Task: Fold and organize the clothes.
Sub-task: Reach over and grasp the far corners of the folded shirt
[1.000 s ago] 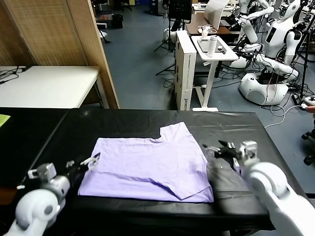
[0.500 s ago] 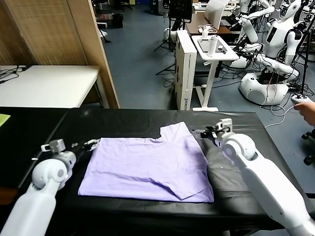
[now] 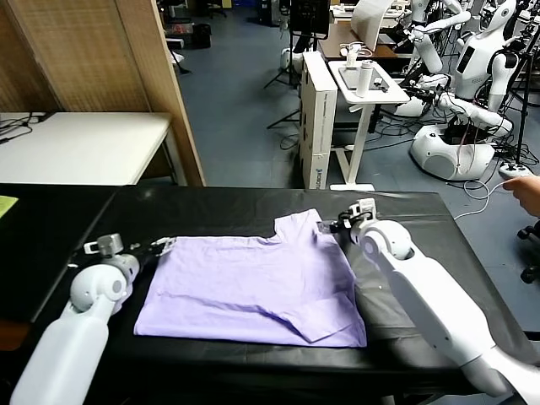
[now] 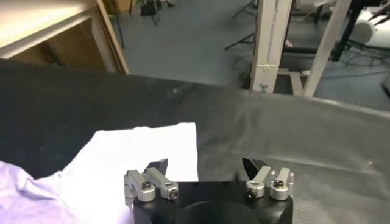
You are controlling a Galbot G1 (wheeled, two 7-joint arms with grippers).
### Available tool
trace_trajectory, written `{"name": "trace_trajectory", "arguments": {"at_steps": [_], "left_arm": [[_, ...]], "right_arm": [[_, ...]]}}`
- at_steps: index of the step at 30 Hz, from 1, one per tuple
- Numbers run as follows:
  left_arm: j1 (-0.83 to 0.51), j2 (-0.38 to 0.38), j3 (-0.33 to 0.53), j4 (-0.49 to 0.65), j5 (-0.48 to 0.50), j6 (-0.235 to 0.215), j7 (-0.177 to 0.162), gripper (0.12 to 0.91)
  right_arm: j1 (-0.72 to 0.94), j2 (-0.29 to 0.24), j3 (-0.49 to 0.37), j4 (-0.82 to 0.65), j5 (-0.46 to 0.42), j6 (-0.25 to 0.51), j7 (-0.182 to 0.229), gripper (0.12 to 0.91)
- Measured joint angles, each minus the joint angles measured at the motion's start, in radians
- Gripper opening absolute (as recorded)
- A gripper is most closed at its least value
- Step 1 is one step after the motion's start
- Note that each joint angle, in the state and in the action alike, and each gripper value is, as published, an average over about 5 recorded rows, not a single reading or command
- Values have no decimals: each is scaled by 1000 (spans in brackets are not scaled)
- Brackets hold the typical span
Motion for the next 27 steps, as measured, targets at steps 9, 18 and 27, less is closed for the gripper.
{"name": "trace_trajectory", "arguments": {"at_steps": [9, 18, 27], "left_arm": [[-2, -8, 16, 10, 12, -7, 5, 751], [2, -14, 18, 14, 23, -14, 15, 561], [-6, -19, 34, 23, 28, -17, 23, 249]], "right_arm": [[6, 19, -15, -19, -6, -3, -3, 806], [6, 25, -18, -23, -8, -2, -8, 561], [-2, 22, -12, -21, -7, -1, -15, 209]]}}
